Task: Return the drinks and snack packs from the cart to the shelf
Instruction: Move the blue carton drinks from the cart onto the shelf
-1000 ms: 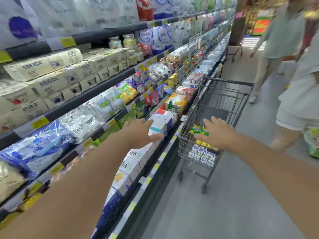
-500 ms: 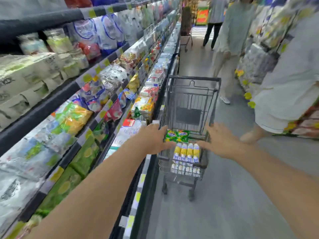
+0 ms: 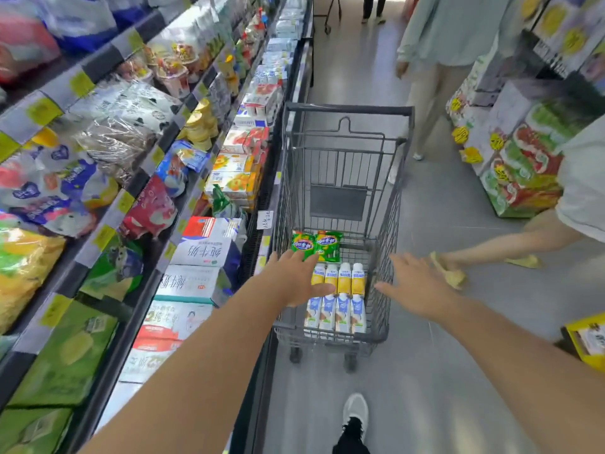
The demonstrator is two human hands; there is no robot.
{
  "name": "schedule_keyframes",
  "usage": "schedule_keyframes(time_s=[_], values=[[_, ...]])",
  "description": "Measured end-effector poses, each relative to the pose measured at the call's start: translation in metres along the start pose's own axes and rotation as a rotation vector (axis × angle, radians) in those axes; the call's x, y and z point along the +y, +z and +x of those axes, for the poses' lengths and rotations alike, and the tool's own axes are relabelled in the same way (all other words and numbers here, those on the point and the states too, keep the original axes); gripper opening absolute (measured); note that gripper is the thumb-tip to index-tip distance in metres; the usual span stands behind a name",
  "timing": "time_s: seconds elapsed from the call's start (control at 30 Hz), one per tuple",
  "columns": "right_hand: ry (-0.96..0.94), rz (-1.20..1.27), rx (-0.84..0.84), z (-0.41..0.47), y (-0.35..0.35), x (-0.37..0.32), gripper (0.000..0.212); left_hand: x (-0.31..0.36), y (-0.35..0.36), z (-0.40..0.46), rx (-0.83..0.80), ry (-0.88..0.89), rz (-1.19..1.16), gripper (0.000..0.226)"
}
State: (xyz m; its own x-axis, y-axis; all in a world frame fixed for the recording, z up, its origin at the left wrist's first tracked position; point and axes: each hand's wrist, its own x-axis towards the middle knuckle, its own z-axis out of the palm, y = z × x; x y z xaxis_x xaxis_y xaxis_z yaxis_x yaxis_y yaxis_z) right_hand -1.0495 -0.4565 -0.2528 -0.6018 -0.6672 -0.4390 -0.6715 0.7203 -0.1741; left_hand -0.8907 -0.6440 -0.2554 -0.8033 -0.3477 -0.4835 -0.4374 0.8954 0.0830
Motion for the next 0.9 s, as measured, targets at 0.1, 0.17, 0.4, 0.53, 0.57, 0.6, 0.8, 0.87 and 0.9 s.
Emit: schedule_keyframes(time_s=[0.1,0.17,0.4,0.53,0.57,0.6,0.8,0.87,0.9], values=[[-0.007,0.032,-0.065,0.053,0.009,0.011,0.078,-0.004,0.011,0.046,-0.051,-0.014,-0.061,0.095],[-0.001,0.09,-0.092,0.089,0.02,0.018,0.07,-0.005,0.02,0.072,-0.079,-0.022,-0.104,0.095],[0.085,0.249,-0.222,0.182,0.097,0.038,0.033,-0.012,0.084,0.161,-0.242,-0.137,-0.315,0.071],[0.22,0.319,-0.298,0.225,0.158,0.04,0.04,-0.023,0.144,0.21,-0.35,-0.24,-0.483,0.063],[0.246,0.341,-0.303,0.234,0.17,0.036,0.039,-0.026,0.159,0.223,-0.352,-0.26,-0.523,0.061],[0.265,0.36,-0.318,0.242,0.181,0.032,0.037,-0.028,0.174,0.233,-0.352,-0.275,-0.554,0.057],[0.511,0.482,-0.276,0.28,0.278,0.028,0.031,-0.036,0.251,0.283,-0.388,-0.391,-0.712,0.032],[0.604,0.52,-0.258,0.29,0.309,0.037,0.036,-0.041,0.278,0.297,-0.391,-0.481,-0.782,0.043],[0.649,0.546,-0.258,0.292,0.319,0.04,0.034,-0.042,0.29,0.303,-0.398,-0.53,-0.815,0.046]])
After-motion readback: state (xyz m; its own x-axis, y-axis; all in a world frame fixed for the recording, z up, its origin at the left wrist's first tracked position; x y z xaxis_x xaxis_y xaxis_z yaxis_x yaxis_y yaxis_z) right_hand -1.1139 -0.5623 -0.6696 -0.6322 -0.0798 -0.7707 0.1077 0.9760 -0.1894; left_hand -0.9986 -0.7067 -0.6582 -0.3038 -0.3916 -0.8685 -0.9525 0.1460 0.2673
